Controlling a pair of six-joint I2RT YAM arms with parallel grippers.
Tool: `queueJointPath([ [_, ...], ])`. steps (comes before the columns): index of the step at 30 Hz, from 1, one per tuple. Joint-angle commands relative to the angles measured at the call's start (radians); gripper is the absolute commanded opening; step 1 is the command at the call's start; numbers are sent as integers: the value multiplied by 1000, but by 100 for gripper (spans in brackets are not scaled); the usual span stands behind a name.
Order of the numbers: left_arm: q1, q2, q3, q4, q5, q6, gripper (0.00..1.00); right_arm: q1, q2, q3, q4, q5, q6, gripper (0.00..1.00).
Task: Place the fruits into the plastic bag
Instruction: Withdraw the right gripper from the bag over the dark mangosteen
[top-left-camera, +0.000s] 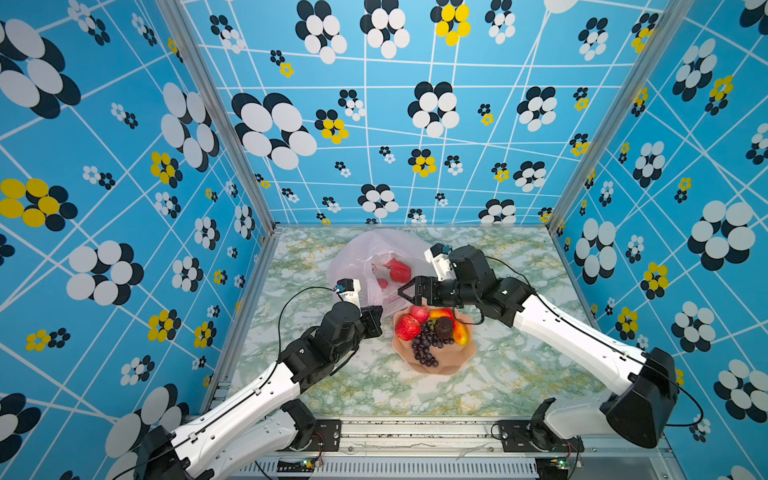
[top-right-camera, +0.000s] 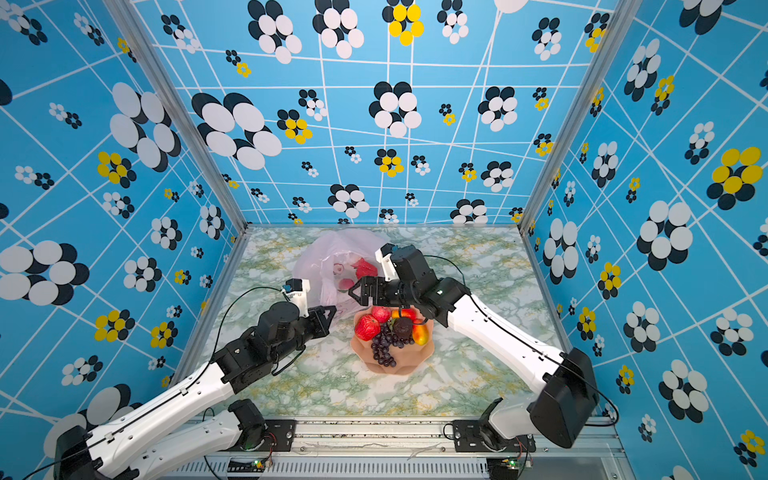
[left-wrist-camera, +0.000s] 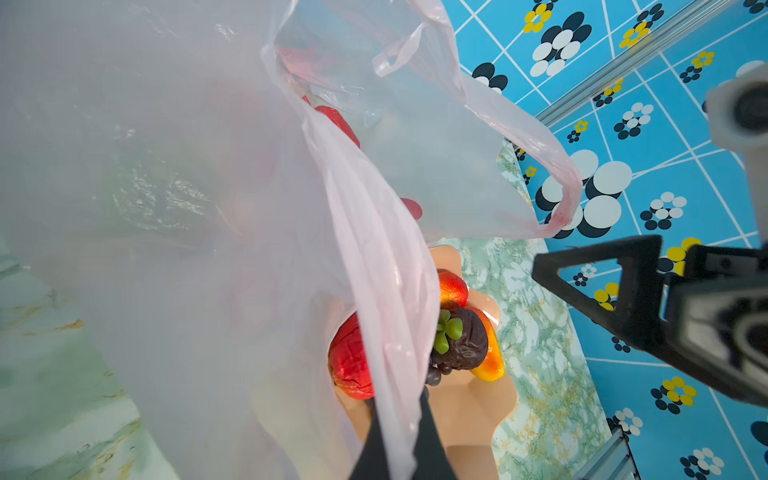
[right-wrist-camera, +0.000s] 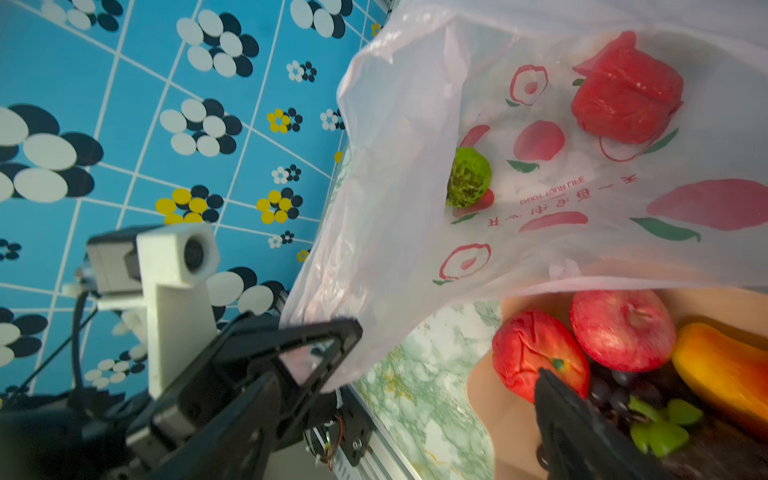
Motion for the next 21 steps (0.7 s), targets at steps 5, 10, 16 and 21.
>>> queueJointPath([
  [5, -6, -8, -8, -10, -1, 7, 0, 5, -183, -94, -219, 245, -314, 99],
  [10, -9, -2, -8, -5, 3, 6, 0, 4, -241, -147, -256, 434, -368, 99],
  [16, -11, 7, -7, -2, 3, 6, 0, -14, -194, -135, -308, 509, -397, 99],
  [21, -11, 10, -9, -2, 0, 9, 0, -24, -93, -81, -374, 504, -411, 99],
])
